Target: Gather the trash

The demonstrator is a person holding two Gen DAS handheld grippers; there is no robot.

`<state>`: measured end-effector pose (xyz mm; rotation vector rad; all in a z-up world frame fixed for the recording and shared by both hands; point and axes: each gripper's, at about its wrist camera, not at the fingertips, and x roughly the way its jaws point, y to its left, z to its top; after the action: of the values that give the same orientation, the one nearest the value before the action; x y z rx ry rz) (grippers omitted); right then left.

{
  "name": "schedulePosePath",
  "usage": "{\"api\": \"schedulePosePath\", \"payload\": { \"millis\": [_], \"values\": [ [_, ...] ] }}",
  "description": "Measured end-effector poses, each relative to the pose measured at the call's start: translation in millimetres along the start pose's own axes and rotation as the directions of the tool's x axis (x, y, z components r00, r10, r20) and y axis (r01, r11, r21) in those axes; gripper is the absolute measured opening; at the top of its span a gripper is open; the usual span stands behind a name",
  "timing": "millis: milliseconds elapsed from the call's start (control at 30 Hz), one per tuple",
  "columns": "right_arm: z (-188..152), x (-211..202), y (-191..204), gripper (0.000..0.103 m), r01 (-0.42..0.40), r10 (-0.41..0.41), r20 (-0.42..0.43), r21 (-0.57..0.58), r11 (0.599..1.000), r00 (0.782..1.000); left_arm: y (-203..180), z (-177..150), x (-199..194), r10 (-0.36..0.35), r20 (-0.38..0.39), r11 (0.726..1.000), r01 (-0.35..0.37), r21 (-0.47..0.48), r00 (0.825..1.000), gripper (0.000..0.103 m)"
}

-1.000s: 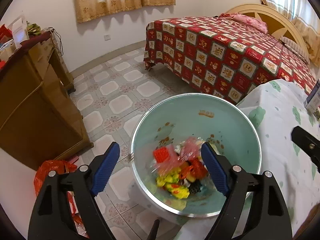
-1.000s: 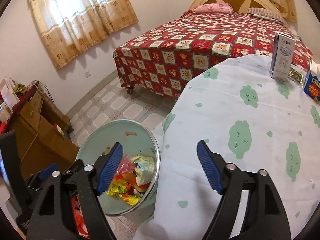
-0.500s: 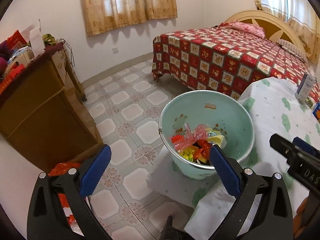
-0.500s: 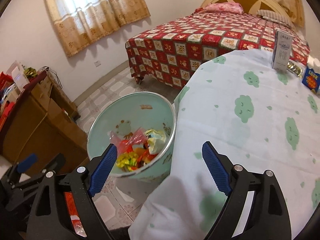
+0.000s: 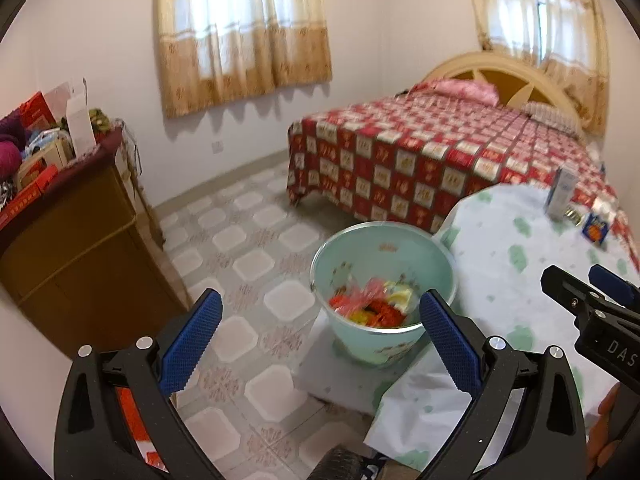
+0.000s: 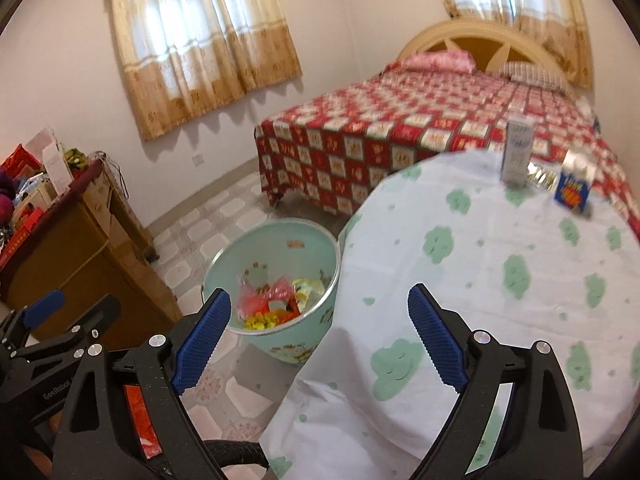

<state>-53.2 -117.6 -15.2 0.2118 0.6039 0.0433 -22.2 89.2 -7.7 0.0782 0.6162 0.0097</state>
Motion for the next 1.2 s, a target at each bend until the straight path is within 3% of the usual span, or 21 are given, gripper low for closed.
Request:
{"api": "schedulePosePath", "payload": {
  "millis": [167,267,400,1200],
  "values": [
    [8,-38,3,0.092,0.038,-0.035,0.137,-0.014,0.999,0.99,-2,5,-27,-0.049,0.069,0.999,0.05,-0.008,0.996,0.097],
    [13,-57,4,0.093,0.054,-0.052,0.223,-0.006,0.999,0.973,-6,7,-35,-0.064,0.098,0.998,0.064,-0.002,0.993,0.097],
    [16,-64,2,0.093,0.044,-0.044,0.265,0.006,0.999,0.963,-10,8,-38,-0.05,0.122,0.999,0.048,0.021,0.991,0.097],
    [10,-65,5,0.093,0.032,-0.035,0.25,0.016,0.999,0.968,-14,8,-42,-0.059,0.122,0.998,0.058,0.013,0.991,0.097]
  ]
}}
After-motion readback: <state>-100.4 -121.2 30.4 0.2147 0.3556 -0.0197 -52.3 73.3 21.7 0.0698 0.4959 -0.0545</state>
